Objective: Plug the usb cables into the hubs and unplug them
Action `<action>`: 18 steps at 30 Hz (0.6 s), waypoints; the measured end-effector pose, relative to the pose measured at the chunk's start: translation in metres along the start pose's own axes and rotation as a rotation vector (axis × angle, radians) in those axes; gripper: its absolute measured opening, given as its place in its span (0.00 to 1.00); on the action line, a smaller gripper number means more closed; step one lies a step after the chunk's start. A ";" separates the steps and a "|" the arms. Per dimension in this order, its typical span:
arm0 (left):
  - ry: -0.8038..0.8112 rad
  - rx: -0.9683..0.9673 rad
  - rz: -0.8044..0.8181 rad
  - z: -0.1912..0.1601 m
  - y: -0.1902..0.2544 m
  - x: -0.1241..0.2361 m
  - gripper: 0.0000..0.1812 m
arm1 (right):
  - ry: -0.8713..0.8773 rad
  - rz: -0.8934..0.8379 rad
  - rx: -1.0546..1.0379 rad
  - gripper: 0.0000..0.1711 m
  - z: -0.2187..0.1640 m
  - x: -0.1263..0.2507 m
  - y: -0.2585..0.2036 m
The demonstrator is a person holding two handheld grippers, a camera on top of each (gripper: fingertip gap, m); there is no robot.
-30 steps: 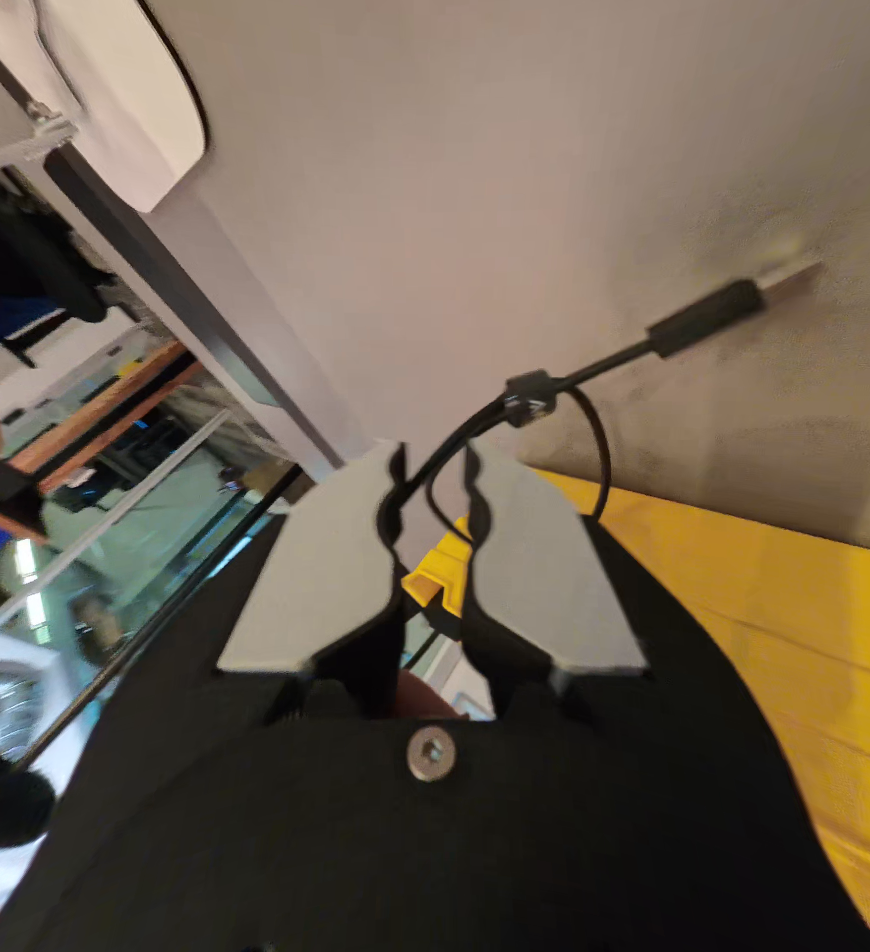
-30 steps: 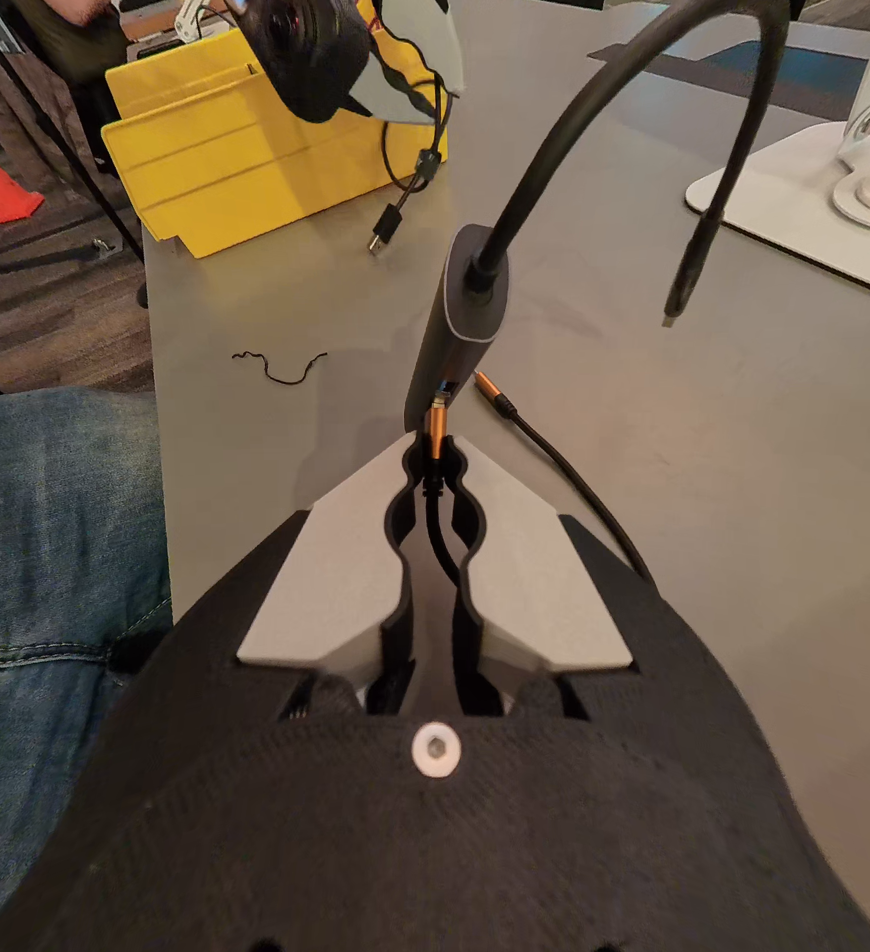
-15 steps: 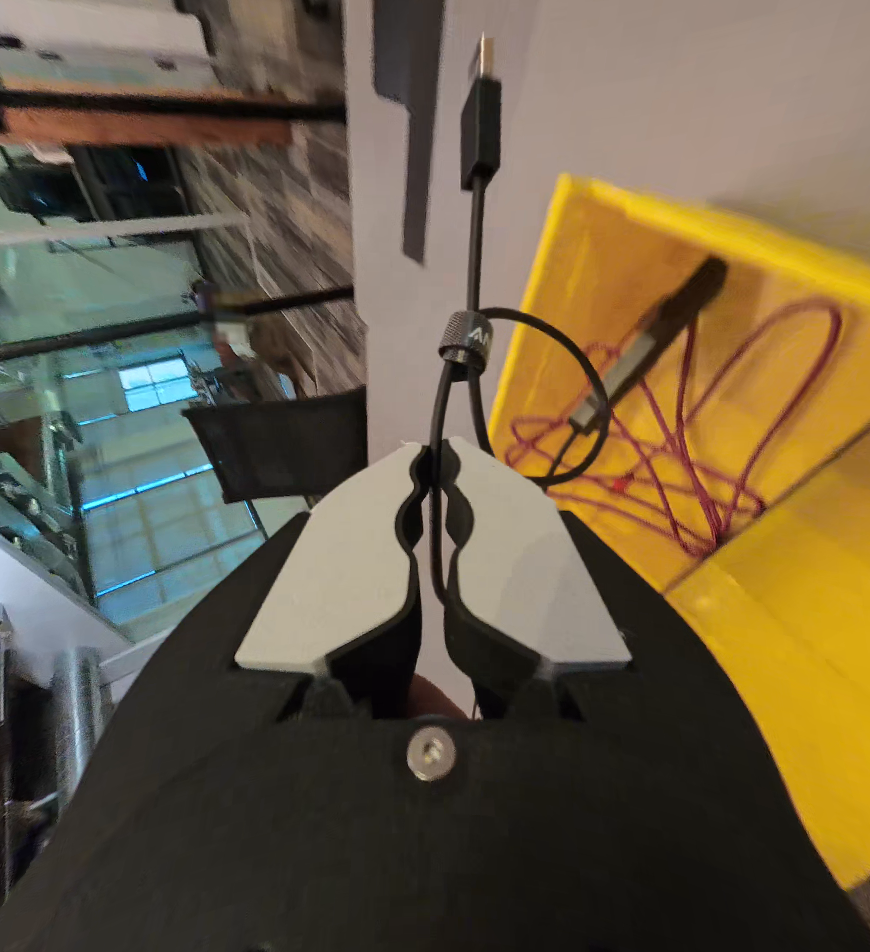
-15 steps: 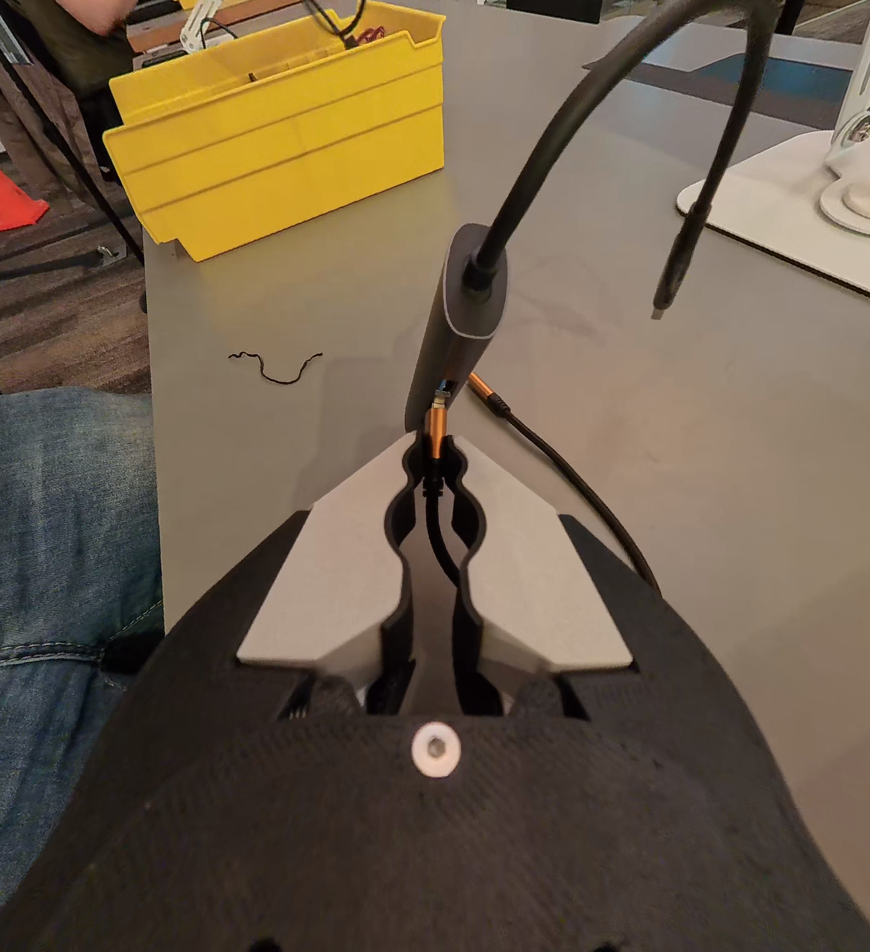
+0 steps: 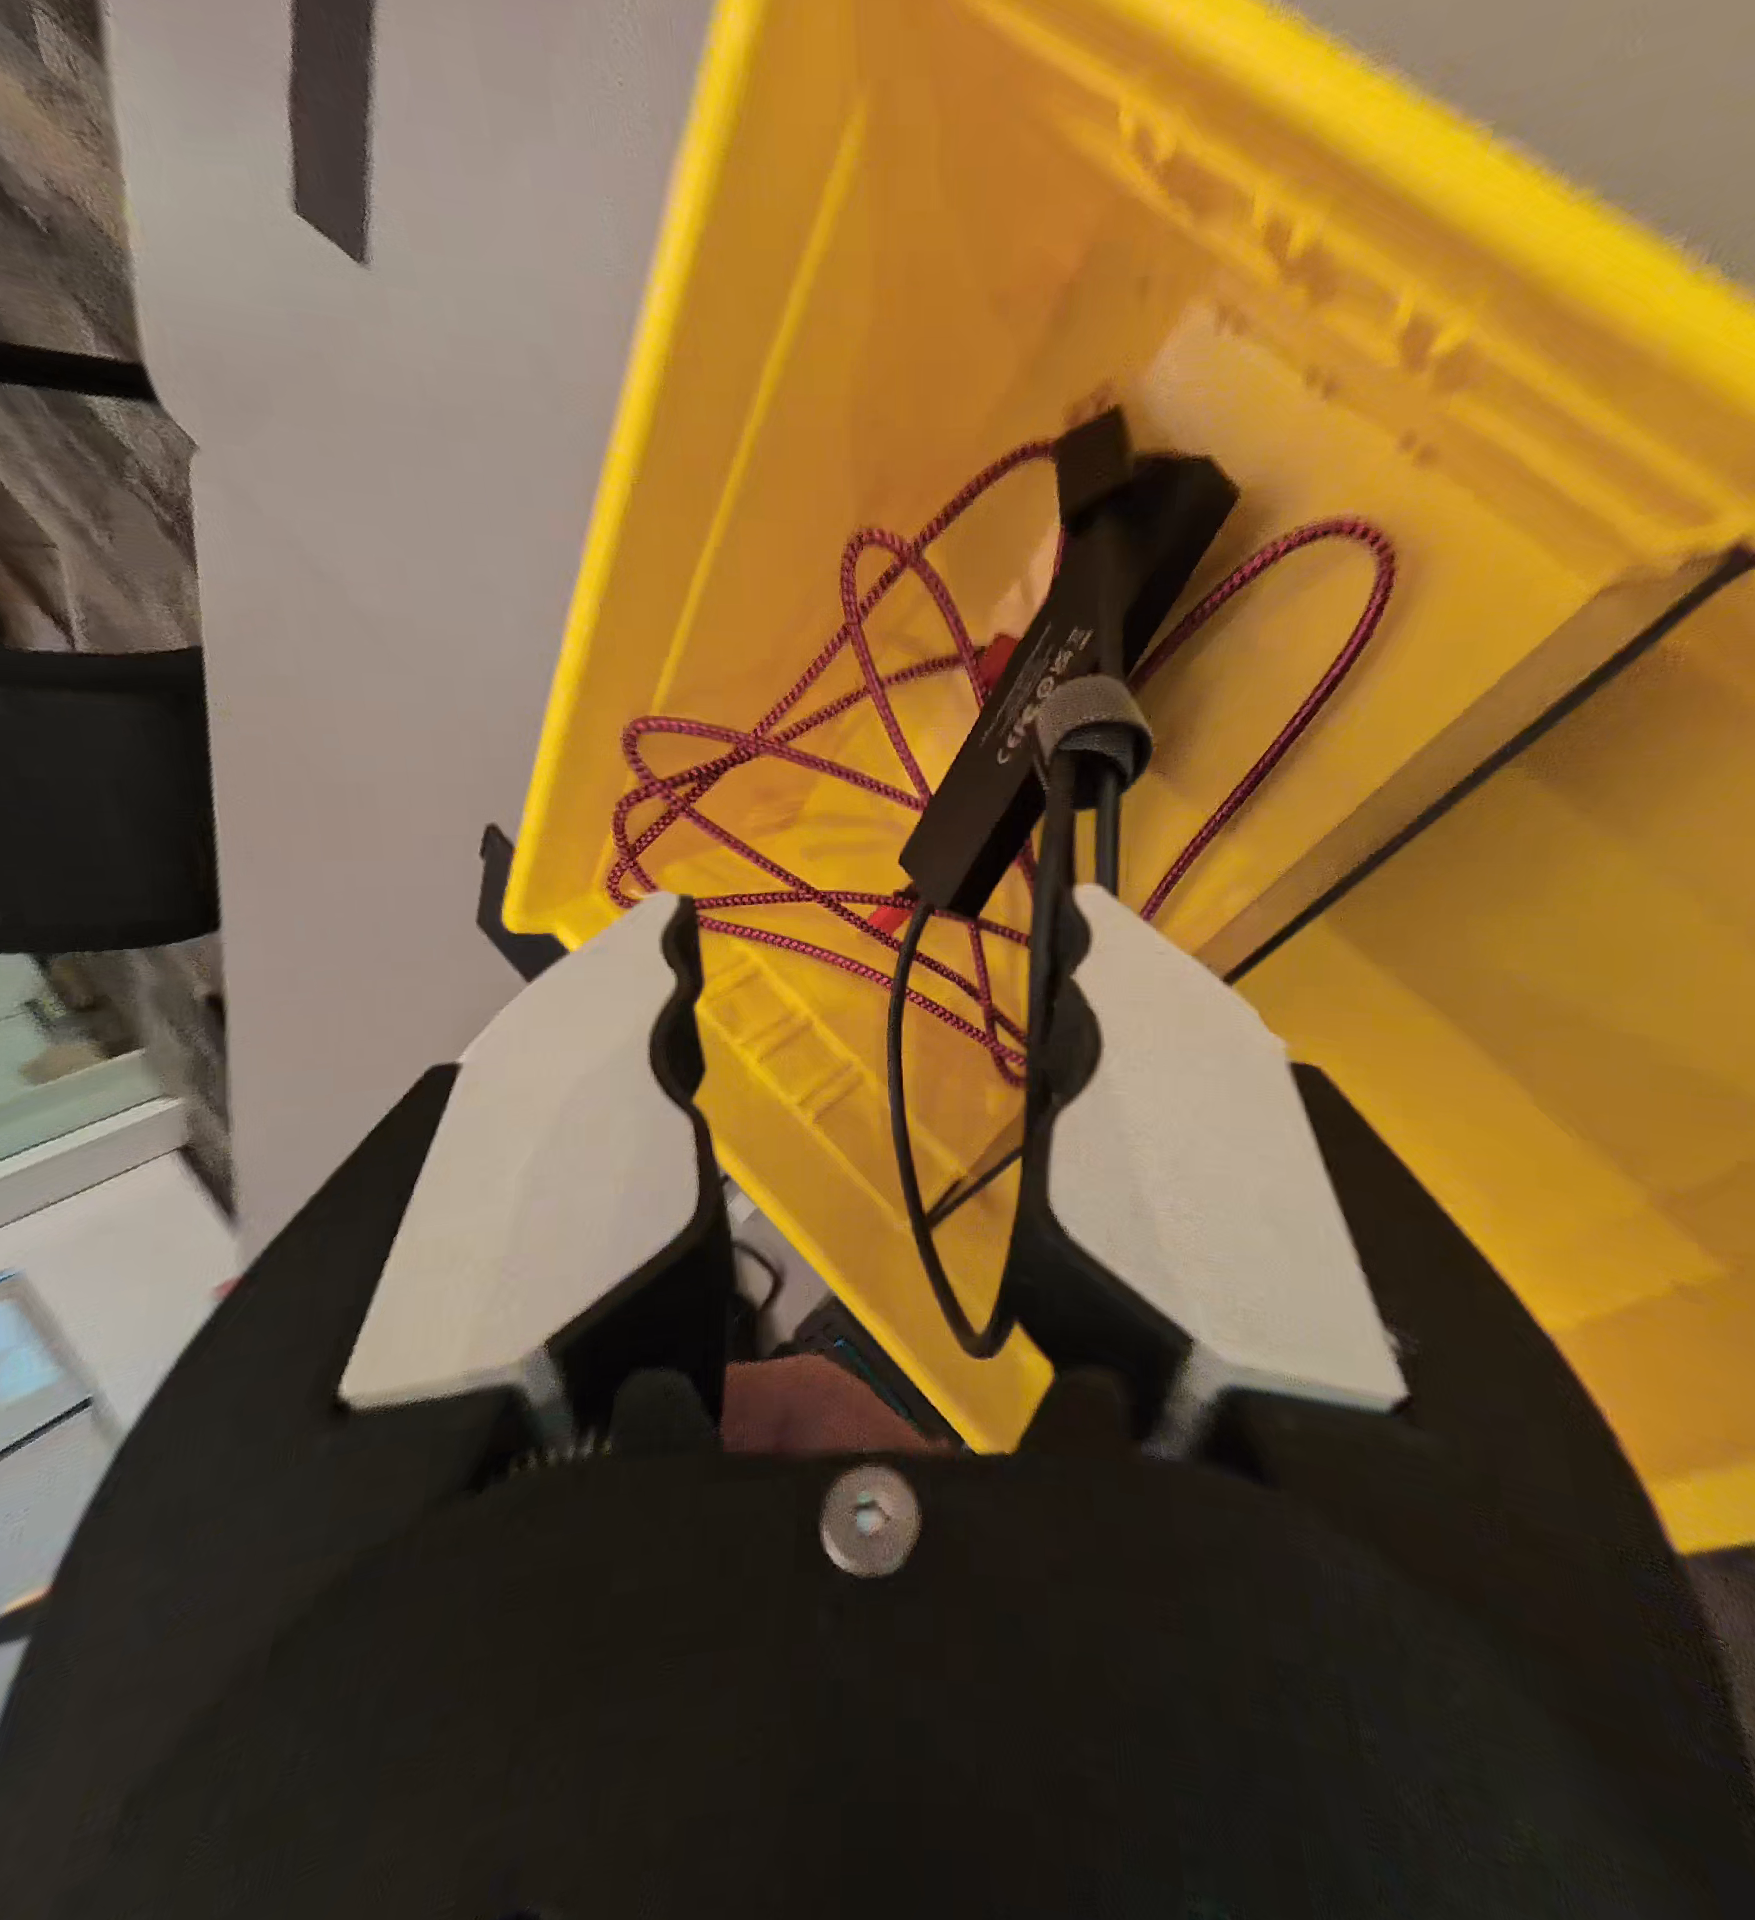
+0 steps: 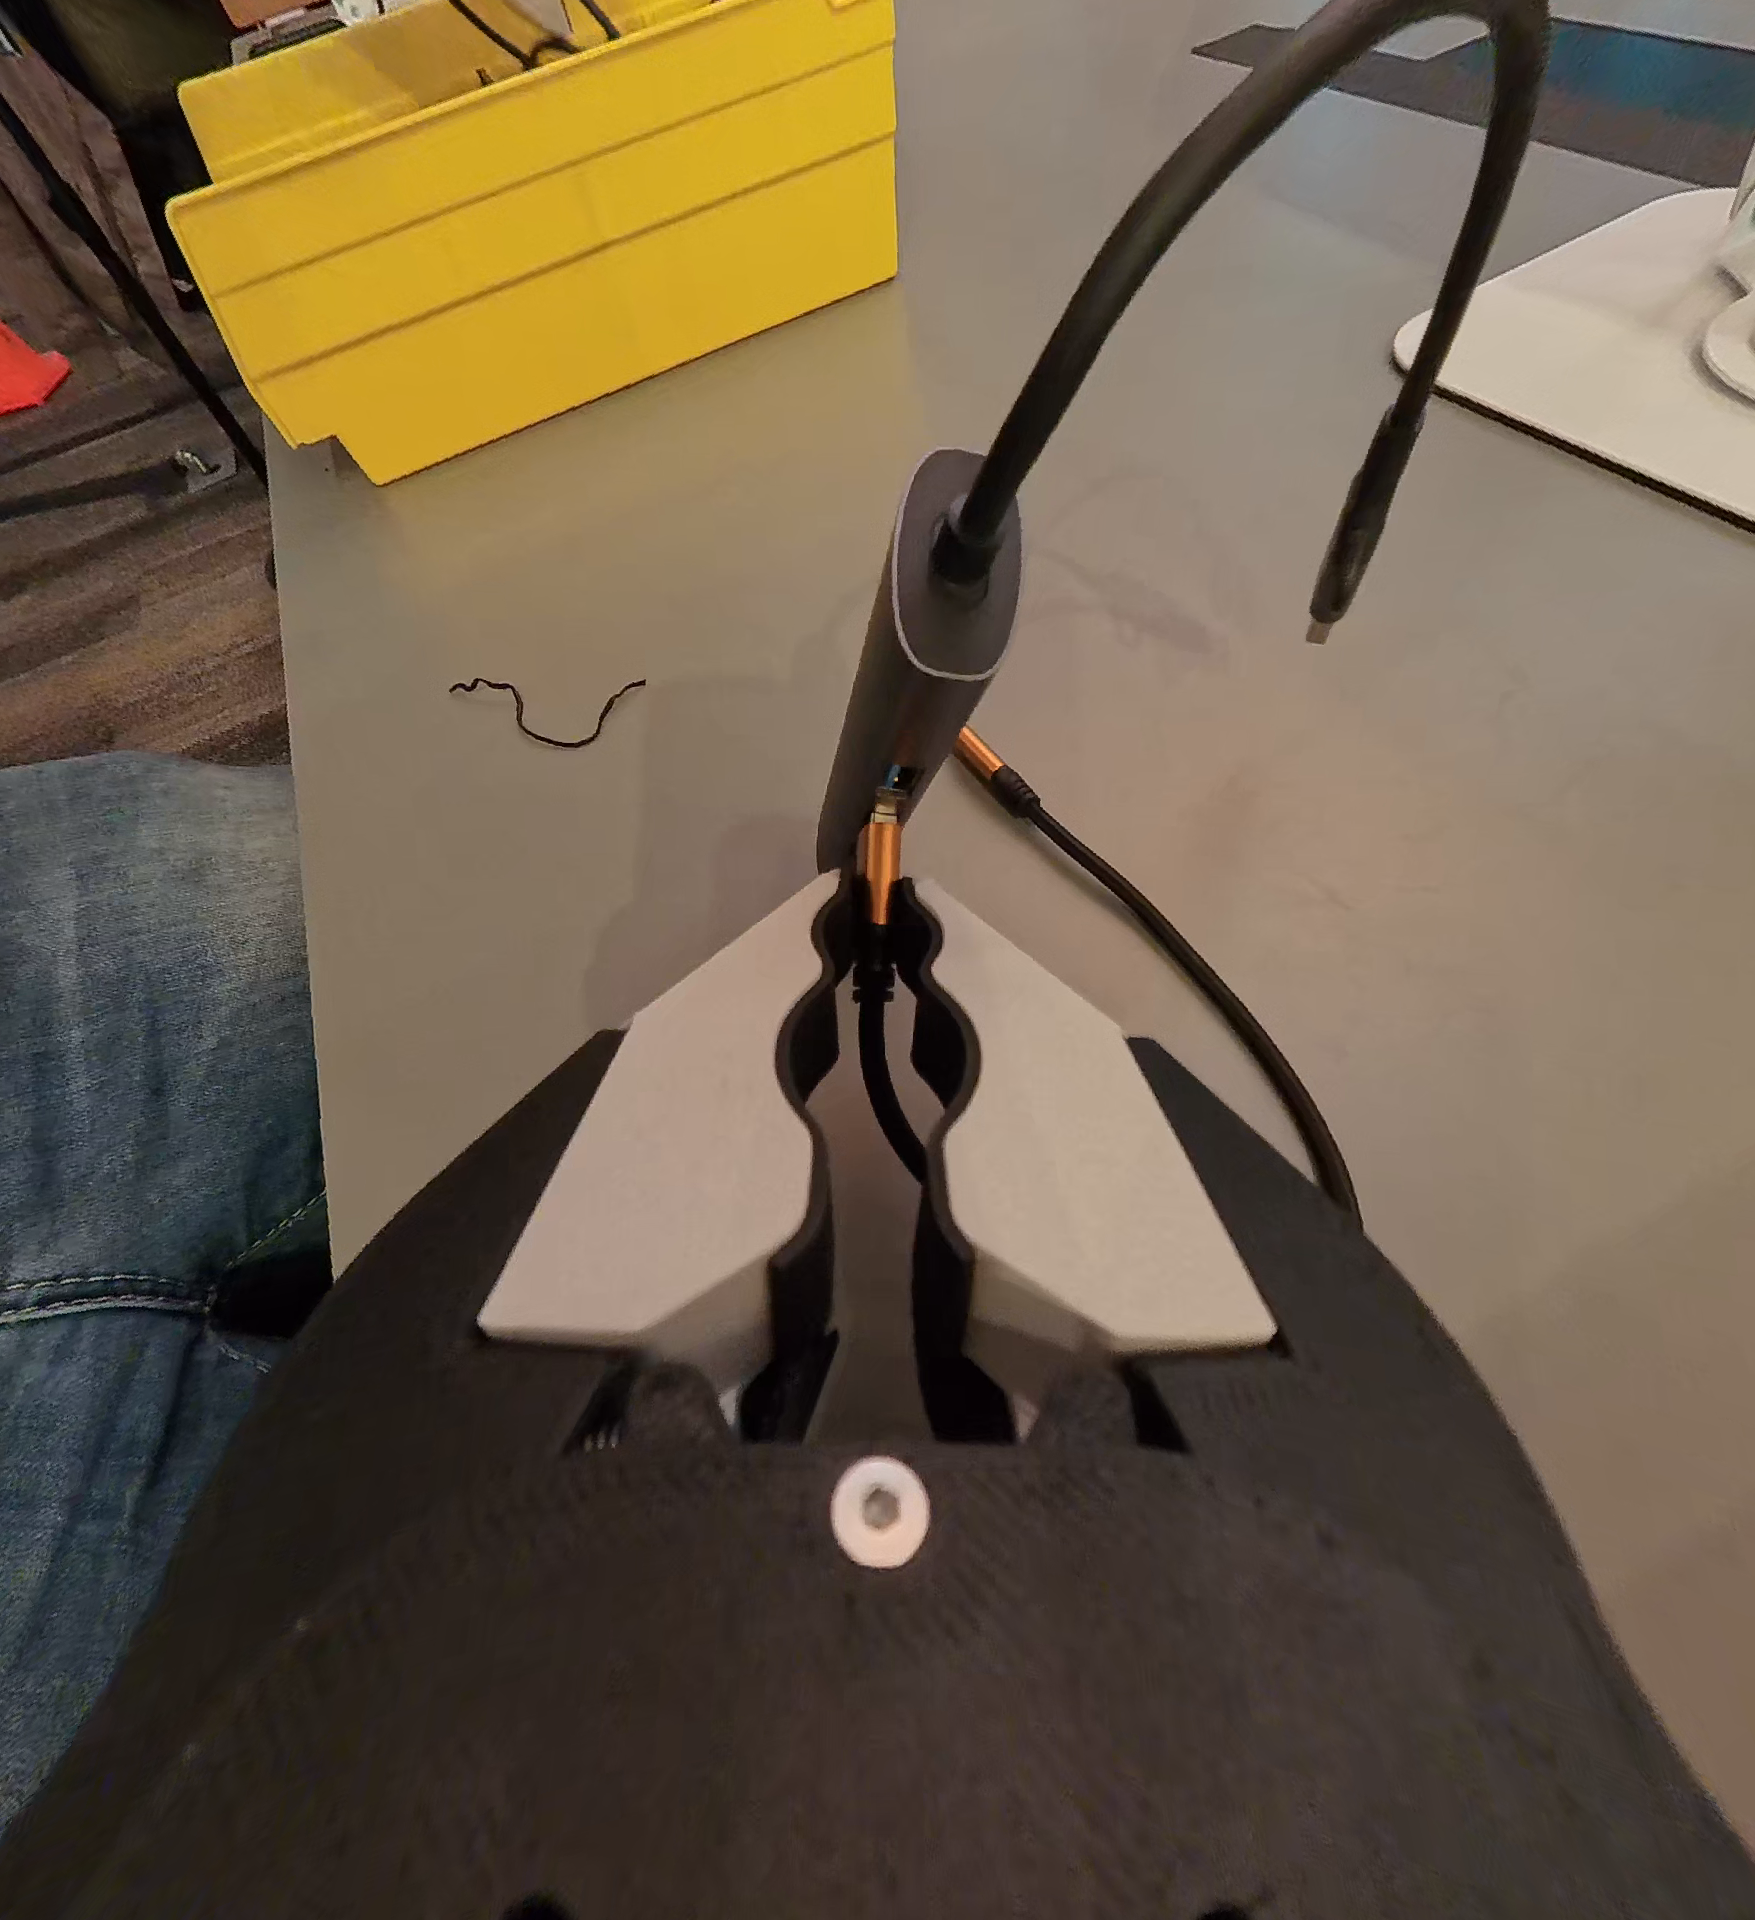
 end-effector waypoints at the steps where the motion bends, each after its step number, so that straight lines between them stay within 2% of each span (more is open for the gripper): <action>1: 0.044 0.031 0.011 -0.001 -0.004 0.009 0.38 | -0.001 0.000 -0.003 0.03 0.000 0.000 0.000; 4: 0.161 0.116 0.001 -0.008 -0.009 0.034 0.49 | -0.011 0.004 -0.001 0.03 0.000 -0.001 0.001; 6: 0.222 0.156 -0.009 -0.012 -0.008 0.047 0.53 | -0.018 0.006 0.001 0.03 0.000 -0.002 0.000; 9: 0.240 0.162 0.011 -0.018 -0.002 0.054 0.53 | -0.019 0.008 0.004 0.03 0.000 -0.002 0.000; 12: 0.271 0.176 0.101 -0.015 0.000 0.066 0.49 | -0.017 0.010 0.003 0.03 0.000 -0.002 0.000; 15: 0.425 0.205 0.223 0.015 0.002 0.105 0.43 | -0.018 0.017 -0.004 0.03 -0.001 -0.001 -0.001; 18: 0.614 0.137 0.183 0.077 0.031 0.136 0.40 | -0.026 0.034 -0.007 0.03 0.000 -0.003 -0.003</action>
Point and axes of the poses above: each gripper's, where its closed fingertips meet, x back along the fingers, z out of its top, y = z × x across the jaws, the point moved 8 cm from there along x, back along the fingers, and after that the axes turned 11 degrees about -x, right-handed, at the moved point
